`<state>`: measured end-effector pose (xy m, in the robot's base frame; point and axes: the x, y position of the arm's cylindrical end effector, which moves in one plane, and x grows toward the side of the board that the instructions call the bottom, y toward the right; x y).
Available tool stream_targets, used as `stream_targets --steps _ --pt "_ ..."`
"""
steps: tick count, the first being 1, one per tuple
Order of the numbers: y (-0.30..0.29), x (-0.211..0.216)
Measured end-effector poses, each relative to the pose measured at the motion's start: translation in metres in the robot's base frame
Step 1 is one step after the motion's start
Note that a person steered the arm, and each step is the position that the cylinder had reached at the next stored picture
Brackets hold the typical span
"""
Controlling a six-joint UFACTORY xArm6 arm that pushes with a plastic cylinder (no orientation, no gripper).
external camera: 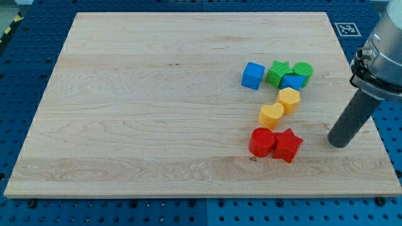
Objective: Move the red blocks to the bottom left of the yellow heart
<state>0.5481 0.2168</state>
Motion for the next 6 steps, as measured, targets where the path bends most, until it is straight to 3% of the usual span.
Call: stream_targets --steps 2,4,6 --pt "-0.053 0.025" --pt "-0.108 0.001" --pt "-0.076 0.001"
